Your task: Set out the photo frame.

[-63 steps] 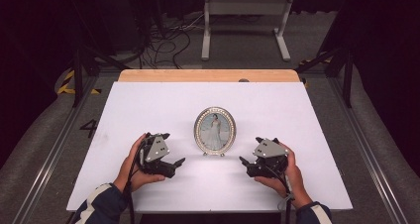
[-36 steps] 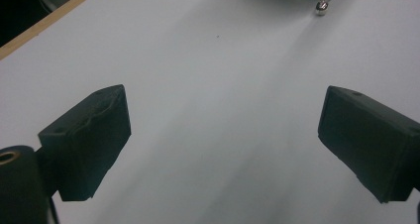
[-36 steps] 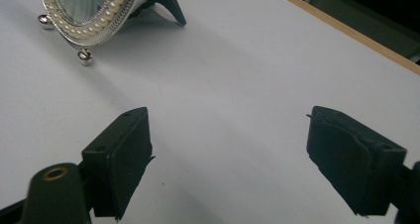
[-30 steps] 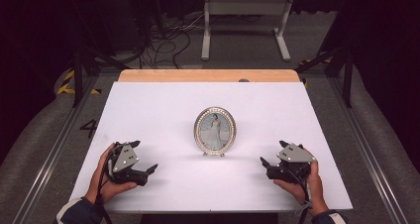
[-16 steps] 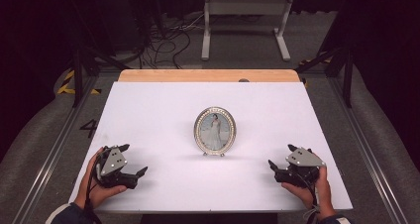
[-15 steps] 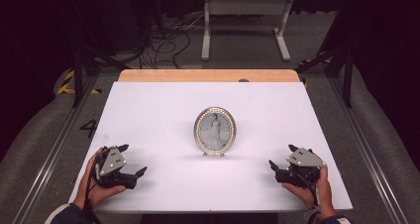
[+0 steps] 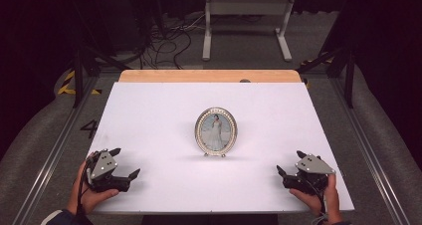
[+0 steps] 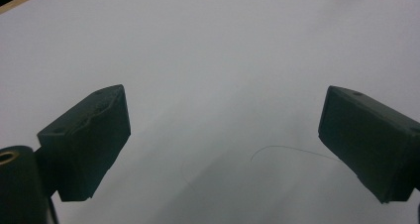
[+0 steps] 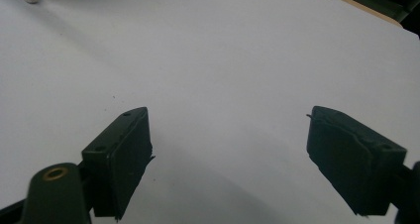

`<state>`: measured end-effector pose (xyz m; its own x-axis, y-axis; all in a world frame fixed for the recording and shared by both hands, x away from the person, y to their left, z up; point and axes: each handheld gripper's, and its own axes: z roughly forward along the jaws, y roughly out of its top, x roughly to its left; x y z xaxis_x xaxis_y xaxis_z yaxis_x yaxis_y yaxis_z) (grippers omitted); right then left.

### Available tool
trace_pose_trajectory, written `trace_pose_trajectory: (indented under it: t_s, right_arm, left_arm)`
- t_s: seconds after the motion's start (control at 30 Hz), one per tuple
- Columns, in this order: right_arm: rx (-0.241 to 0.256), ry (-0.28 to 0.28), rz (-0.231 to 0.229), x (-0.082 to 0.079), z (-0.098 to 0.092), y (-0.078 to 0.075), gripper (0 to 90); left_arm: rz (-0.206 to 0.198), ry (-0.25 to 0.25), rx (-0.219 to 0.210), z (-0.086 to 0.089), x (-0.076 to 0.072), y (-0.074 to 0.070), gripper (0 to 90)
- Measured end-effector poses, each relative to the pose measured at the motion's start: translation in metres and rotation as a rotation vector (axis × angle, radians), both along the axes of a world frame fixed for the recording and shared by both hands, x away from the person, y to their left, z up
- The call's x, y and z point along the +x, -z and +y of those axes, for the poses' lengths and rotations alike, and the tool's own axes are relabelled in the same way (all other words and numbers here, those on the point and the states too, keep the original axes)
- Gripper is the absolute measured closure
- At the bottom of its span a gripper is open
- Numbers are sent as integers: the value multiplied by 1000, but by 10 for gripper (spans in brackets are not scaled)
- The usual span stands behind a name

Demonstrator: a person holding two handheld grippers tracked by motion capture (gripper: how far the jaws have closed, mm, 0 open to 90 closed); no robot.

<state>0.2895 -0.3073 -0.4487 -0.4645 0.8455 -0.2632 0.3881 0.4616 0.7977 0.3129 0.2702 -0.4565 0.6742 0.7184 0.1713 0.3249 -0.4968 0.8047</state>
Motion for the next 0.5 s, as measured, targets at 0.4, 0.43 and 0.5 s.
trace_pose_trajectory:
  t_s: [0.4,0.43,0.5]
  right_arm:
    - [10,10,-14,-3,-1,0,174]
    - [12,7,-15,-3,0,0,174]
    - [11,4,-17,-3,2,0,173]
  left_arm:
    - [-7,-15,3,1,0,-2,64]
    - [-9,-12,4,1,0,-1,64]
    - [-9,-12,8,1,0,-1,64]
